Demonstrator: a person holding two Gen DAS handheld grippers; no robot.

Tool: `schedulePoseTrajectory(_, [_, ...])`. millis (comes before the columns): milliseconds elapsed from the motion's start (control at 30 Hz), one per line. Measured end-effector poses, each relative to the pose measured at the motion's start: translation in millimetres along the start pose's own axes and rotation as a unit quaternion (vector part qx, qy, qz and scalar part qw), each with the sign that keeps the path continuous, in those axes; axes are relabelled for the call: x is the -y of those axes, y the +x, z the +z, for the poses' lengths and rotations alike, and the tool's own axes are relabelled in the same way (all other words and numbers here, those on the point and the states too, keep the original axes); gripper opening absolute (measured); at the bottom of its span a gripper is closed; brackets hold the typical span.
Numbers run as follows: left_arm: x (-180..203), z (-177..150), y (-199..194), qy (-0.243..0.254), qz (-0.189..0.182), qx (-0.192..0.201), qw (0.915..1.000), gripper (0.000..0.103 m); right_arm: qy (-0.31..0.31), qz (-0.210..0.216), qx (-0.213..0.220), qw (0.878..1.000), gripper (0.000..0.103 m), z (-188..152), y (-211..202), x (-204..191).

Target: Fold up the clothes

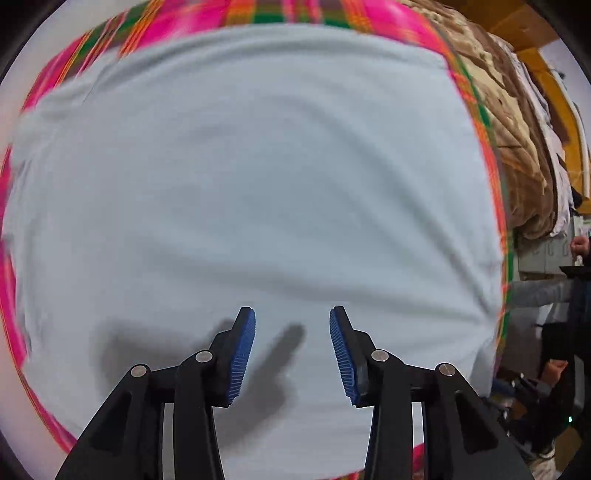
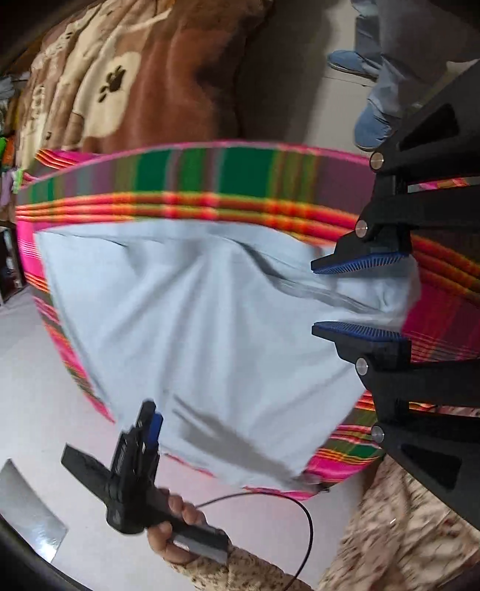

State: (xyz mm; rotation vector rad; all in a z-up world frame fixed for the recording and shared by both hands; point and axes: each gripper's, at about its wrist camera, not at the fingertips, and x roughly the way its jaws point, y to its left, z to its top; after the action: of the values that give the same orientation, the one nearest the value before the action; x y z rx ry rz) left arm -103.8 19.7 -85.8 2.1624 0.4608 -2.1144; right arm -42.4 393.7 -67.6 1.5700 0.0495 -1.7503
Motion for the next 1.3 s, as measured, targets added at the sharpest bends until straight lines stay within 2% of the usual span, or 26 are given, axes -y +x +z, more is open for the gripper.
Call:
schedulePoseTrajectory(67, [-14,-18,2,-0.007,-0.001,-0.005,1.0000,0.044,0.015,-0.027,-0.016,0.999,0.026,-9,8,-3])
schedulePoseTrajectory(100, [-21,-26,3,-0.010,-0.001,-0.007,0.9999,0.044,0.026,-0.025,-0.016,0.999,0.008,-12,7,-1])
schedulePoseTrajectory(133, [-28,-35,4,-0.013,0.000,-0.009,0.9999,0.044,0.038,-0.022,-0.015,0.999,0.002,-15,5,0])
schedulePoseTrajectory(367, [-76,-92,10,-0.032,-0.009,-0.031,0.9990,0.045,0.156,0.001,0.001,0.988,0.002,-46,-9,30])
schedulePoseTrajectory(467, [-91,-108,10,-0.045,-0.018,-0.027,0.9985,0.045,0.180,0.006,0.008,0.984,0.002,-42,-1,33])
schedulePoseTrajectory(600, [-105,-134,9,-0.046,-0.036,-0.030,0.9978,0.046,0.138,-0.050,-0.010,0.989,0.003,-36,0,17])
schedulePoseTrajectory(700, [-120,-155,8,-0.058,-0.042,-0.026,0.9971,0.046,0.112,-0.149,-0.012,0.982,0.009,-32,-15,6])
schedulePoseTrajectory(800, [-136,-169,3,-0.079,-0.058,-0.015,0.9951,0.046,0.101,-0.164,0.025,0.981,0.009,-24,-28,-12])
schedulePoseTrajectory(900, [-153,-173,-14,-0.112,-0.064,0.019,0.9915,0.046,0.069,-0.158,0.050,0.984,0.009,-8,-24,-35])
schedulePoseTrajectory(967, [-165,-173,-25,-0.137,-0.061,0.042,0.9878,0.046,0.043,-0.149,0.047,0.987,0.009,6,-6,-51])
schedulePoseTrajectory(1067, [-184,-173,-39,-0.179,-0.052,0.073,0.9797,0.047,0.011,-0.109,0.038,0.993,0.009,34,17,-67])
schedulePoseTrajectory(1167, [-204,-176,-48,-0.219,-0.016,0.100,0.9704,0.047,-0.029,-0.087,0.029,0.995,0.009,60,41,-88])
schedulePoseTrajectory(1300, [-233,-190,-51,-0.272,0.031,0.112,0.9552,0.047,-0.082,-0.053,0.014,0.995,0.009,82,72,-125])
